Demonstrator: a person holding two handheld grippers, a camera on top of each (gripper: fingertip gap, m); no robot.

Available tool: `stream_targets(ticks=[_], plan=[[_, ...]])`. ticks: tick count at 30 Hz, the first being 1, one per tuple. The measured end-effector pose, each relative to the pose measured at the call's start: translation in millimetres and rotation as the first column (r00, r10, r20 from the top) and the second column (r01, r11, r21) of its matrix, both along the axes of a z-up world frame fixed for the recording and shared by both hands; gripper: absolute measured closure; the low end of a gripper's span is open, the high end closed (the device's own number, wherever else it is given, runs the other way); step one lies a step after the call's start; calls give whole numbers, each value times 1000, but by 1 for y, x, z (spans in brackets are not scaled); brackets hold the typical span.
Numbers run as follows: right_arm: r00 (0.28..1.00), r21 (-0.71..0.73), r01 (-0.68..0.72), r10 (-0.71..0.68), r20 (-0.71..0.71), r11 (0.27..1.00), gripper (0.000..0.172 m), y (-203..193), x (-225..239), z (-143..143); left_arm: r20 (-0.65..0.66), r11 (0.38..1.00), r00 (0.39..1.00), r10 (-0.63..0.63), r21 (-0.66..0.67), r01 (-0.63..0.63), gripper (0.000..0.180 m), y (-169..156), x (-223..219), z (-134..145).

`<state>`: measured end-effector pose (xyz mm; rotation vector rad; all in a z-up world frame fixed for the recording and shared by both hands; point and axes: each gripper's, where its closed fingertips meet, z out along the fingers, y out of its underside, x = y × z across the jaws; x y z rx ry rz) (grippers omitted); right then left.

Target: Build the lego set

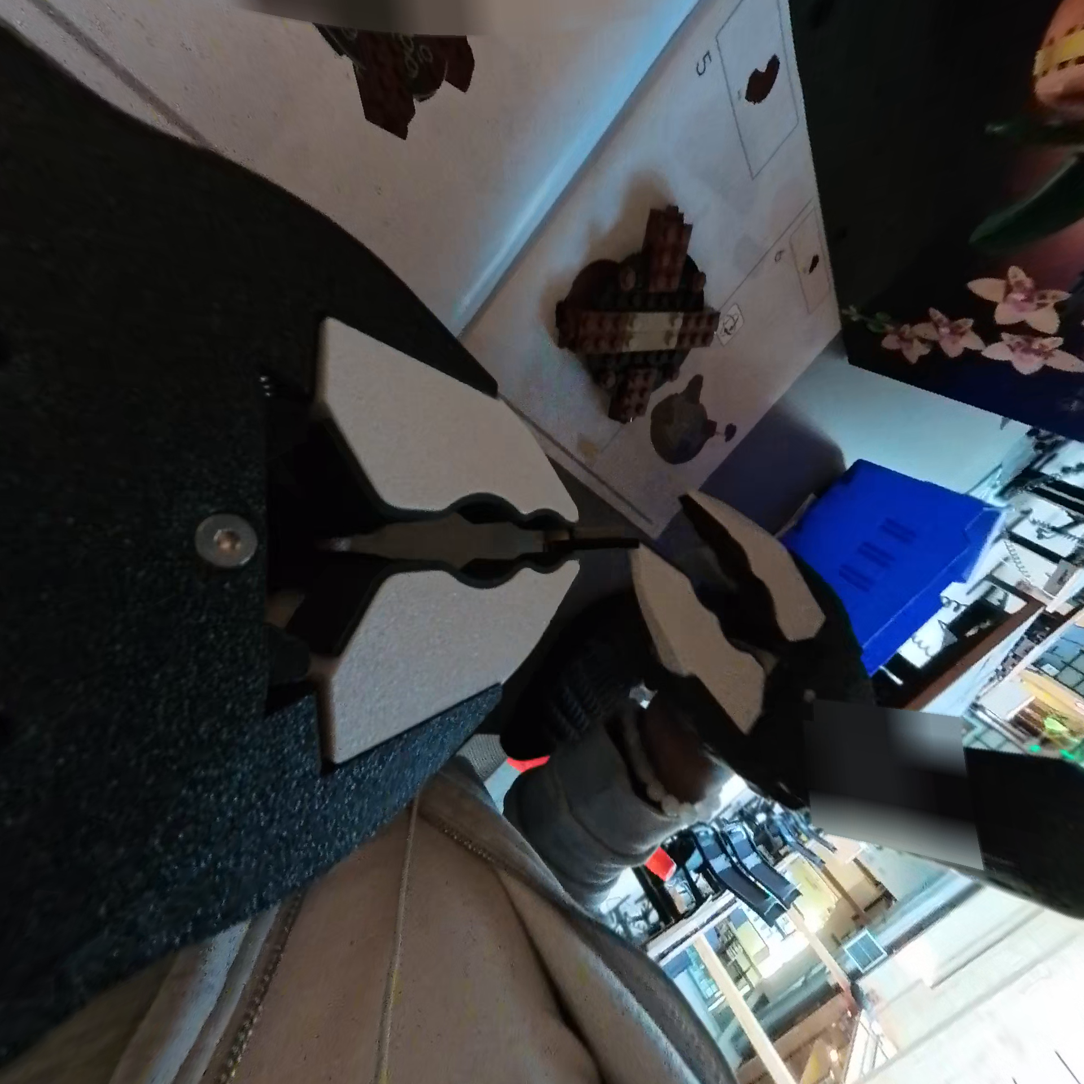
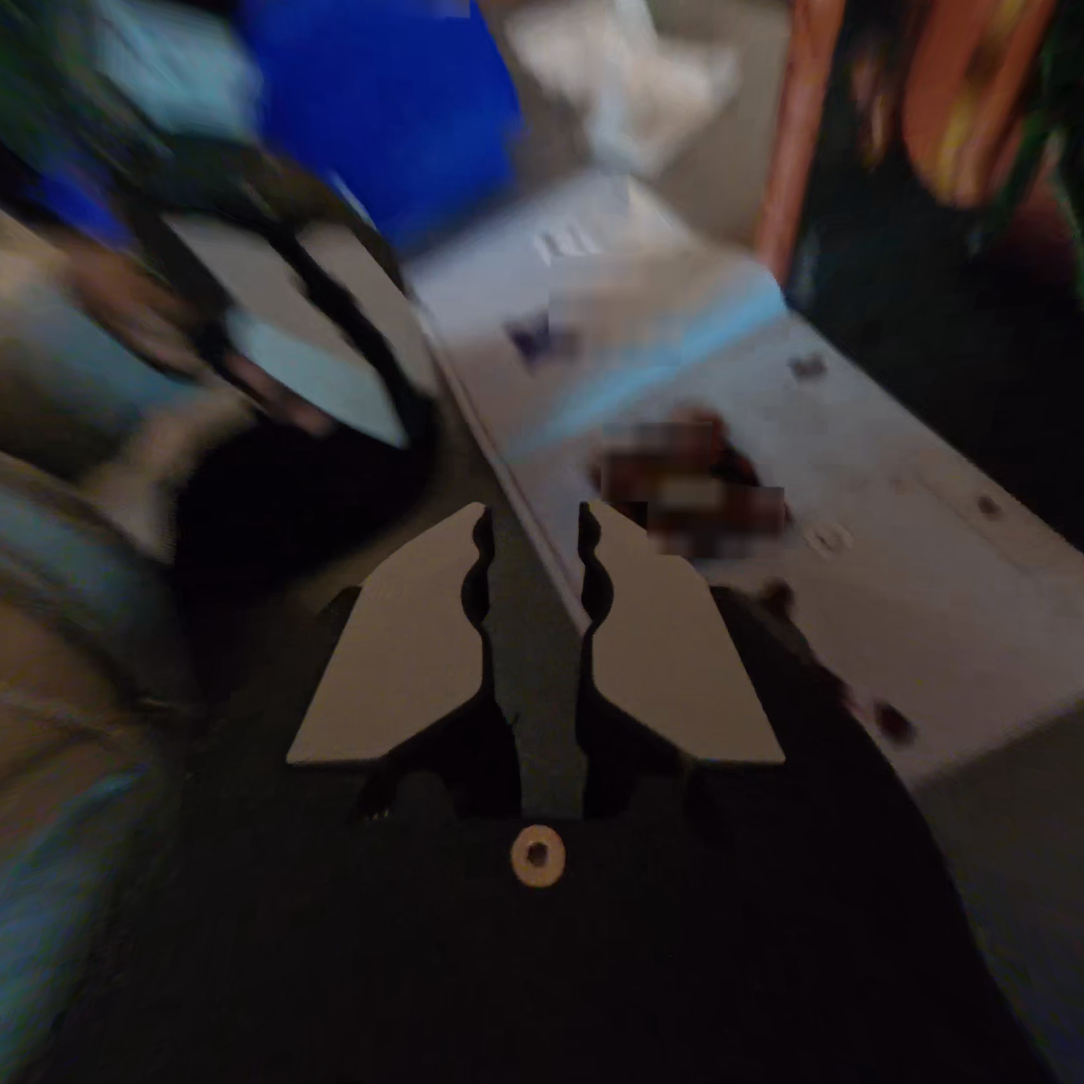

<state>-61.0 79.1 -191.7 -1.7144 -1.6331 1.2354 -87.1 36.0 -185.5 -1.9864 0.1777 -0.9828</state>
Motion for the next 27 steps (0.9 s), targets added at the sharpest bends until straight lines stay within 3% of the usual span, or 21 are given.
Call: stream_targets(ticks=[3,9,12,17,27], plan=[[979,-215,-108,66,-191,971,137,-20,-7,36,2,1000,1000,-9,27,8,174,-6,2,7],[932,-425,-292,154,-329,857,132,-54,-18,55,-25,998,1000,-8,58,9,174,-19,6,12],[917,-386,-330,195,-349,861,141,-64,-19,58,-25,997,1000,-12,72,13,174,-20,6,13],[939,-309,-262,168,-298,914,152,-65,-16,46,-49,996,998,-45,79,49,174,-17,8,13],[937,-329,-218,103,-334,919,148,-54,-7,51,-73,992,993,-95,81,101,174,-4,5,9]])
